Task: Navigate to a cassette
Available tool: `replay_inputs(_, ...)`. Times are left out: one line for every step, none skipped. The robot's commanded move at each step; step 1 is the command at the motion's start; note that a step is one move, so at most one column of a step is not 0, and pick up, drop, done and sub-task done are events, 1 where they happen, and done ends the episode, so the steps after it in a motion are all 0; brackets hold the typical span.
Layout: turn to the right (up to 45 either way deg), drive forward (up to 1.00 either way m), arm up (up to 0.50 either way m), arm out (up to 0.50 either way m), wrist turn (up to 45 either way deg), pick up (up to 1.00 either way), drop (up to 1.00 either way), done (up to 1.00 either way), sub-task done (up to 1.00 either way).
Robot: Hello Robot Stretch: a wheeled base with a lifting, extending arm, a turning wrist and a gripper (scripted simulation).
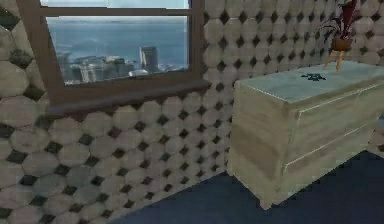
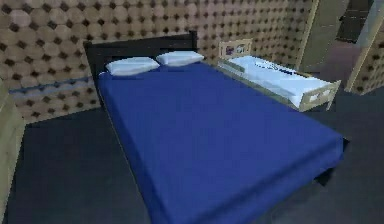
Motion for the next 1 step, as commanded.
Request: replay_inputs(0.0, 0.5, 0.0, 0.0, 0.0, 0.0, 0.0, 0.0, 0.0)
